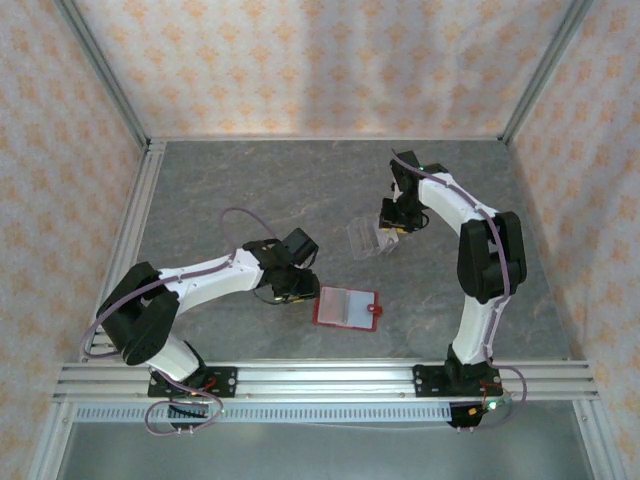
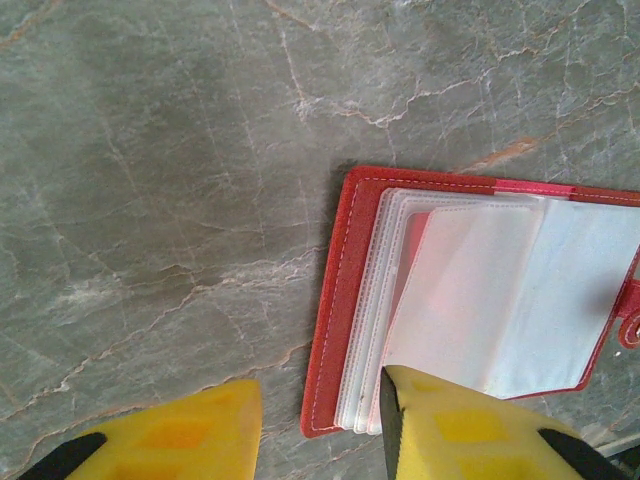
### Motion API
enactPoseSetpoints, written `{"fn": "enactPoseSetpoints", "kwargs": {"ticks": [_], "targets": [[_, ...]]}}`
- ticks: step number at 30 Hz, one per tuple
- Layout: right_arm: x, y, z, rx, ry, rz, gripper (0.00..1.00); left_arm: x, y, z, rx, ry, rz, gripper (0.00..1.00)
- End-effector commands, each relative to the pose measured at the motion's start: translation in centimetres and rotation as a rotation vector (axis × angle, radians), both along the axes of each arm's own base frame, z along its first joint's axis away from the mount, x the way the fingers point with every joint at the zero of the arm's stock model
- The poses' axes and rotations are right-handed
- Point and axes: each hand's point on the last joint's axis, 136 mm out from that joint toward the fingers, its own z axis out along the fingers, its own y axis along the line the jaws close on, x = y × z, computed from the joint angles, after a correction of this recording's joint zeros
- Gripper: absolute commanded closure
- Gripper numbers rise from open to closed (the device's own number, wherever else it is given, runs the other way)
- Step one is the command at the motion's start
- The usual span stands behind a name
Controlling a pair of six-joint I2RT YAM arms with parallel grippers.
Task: Put the credit cards into the card holder
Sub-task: Pick up the credit card from the storage box.
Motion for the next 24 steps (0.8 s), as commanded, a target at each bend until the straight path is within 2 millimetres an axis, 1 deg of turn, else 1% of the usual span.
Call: {"fn": "enactPoseSetpoints", "kwargs": {"ticks": [1,5,12,18,24], "targets": [[-0.2,-0.7,0.2,-0.056,0.006,0.020,0.66,-0.2,0.2,-0.4,0.010,0.001,0.001,0.63],[-0.2,-0.8,0.2,-0.083,-0.002,0.031,0.71,-0.2,0.2,-0.4,0.012,0.001,0.002,0.63],[-0.3,-0.9,0.6,-0.102,-0.013,0.039,0.84,-0.3,0.3,-0.3,0.012,0.000,0.003,0.63],[-0.3,-1.0,1.4,-0.126,-0.032,0.050,0.89,-0.3,0.2,-0.4,0.011,0.002,0.004,0.63],[-0.4,-1.3,1.9,-0.173,-0.032,0.062,0.89,-0.3,0.2,-0.6,0.011,0.005,0.004,0.63]]}}
